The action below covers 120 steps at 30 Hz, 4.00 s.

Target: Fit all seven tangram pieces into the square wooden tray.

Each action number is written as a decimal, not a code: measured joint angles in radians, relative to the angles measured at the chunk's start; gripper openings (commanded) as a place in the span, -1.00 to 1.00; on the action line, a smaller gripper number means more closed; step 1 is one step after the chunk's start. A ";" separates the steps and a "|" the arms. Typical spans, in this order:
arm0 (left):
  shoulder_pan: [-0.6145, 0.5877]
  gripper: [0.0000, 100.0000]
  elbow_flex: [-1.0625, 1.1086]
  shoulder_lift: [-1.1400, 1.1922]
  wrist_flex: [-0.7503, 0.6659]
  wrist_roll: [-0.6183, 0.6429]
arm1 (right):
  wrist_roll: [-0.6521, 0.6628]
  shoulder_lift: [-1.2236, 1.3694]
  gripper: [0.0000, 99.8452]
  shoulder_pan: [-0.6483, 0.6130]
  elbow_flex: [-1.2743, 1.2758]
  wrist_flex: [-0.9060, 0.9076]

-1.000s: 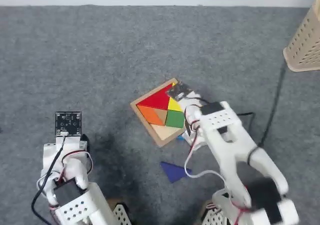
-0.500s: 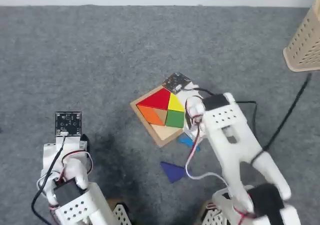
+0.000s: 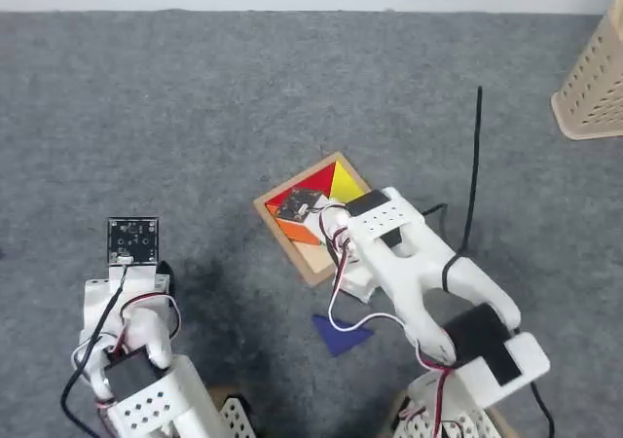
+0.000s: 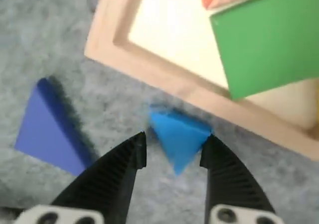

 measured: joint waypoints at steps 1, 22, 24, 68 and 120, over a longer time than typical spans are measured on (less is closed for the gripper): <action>0.000 -0.56 0.000 0.000 0.000 0.000 | 0.000 0.006 -0.63 0.002 0.000 -0.011; 0.000 -0.56 0.000 0.000 0.000 0.000 | -0.247 0.025 -0.93 0.167 -0.081 0.031; 0.000 -0.56 0.000 0.000 0.000 0.000 | -0.258 0.025 -0.93 0.186 -0.095 0.058; 0.002 -0.56 0.000 0.000 0.000 0.000 | 0.219 0.005 -0.67 0.112 -0.095 0.044; 0.000 -0.56 0.000 0.000 0.000 0.000 | 0.519 0.473 -0.58 0.440 -0.669 0.201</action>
